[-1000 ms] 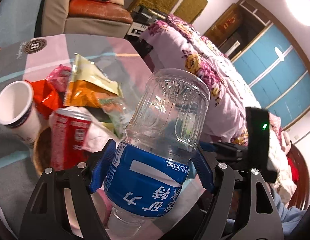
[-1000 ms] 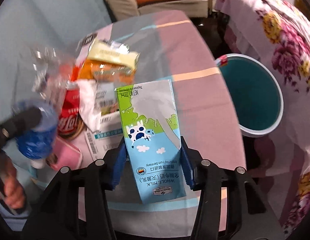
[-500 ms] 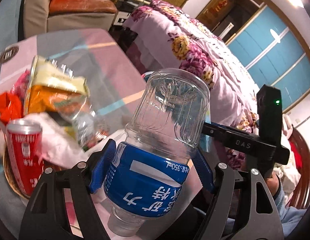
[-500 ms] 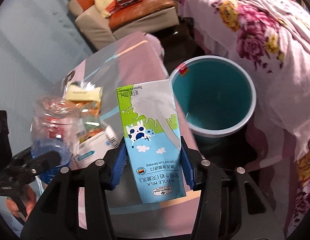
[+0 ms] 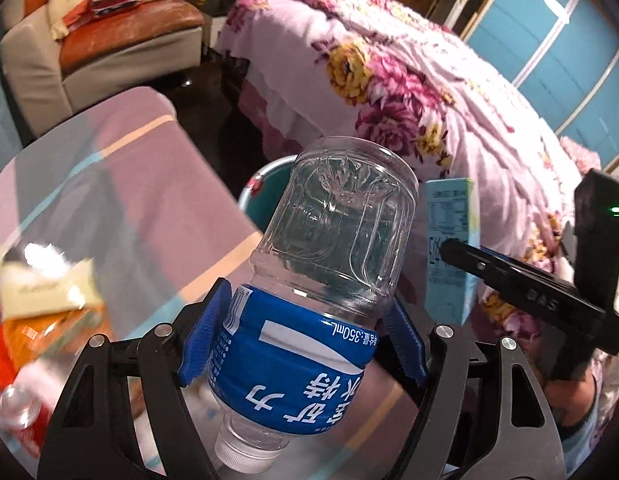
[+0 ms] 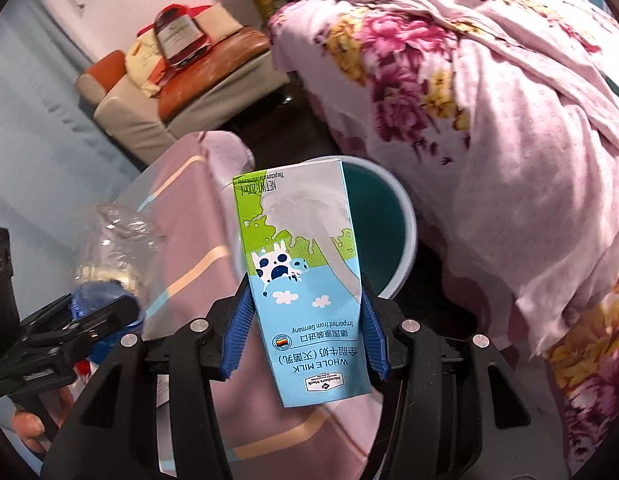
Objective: Collect trash
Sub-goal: 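Carry the bottle and carton over the teal bin and open both grippers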
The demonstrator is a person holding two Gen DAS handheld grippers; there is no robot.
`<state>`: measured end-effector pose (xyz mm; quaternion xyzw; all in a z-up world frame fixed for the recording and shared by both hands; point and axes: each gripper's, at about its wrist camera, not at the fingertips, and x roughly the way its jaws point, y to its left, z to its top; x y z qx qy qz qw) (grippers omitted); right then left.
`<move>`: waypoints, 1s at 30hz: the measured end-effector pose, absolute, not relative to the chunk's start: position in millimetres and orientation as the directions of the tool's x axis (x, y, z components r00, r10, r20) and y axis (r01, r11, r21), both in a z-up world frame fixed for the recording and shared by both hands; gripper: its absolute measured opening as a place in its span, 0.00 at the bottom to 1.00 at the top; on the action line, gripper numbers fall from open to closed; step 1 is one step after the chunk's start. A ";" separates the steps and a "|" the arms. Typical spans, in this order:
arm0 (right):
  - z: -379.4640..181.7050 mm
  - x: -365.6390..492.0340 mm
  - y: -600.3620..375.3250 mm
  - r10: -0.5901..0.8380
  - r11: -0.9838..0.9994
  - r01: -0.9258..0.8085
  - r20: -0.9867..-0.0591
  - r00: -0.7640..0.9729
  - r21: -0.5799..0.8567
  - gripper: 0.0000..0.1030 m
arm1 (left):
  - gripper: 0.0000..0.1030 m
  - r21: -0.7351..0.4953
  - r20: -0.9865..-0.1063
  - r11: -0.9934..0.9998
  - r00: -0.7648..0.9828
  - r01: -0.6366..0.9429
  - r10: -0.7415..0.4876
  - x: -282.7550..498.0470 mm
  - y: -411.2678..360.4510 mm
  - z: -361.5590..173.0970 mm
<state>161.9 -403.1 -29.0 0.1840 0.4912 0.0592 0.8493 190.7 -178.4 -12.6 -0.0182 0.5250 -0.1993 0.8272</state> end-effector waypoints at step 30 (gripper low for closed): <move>-58.3 208.0 -402.3 0.274 0.936 0.082 -0.853 0.444 0.343 0.46 | 0.88 -0.244 -0.876 0.943 0.366 0.226 -0.315 210.6 -171.9 -34.9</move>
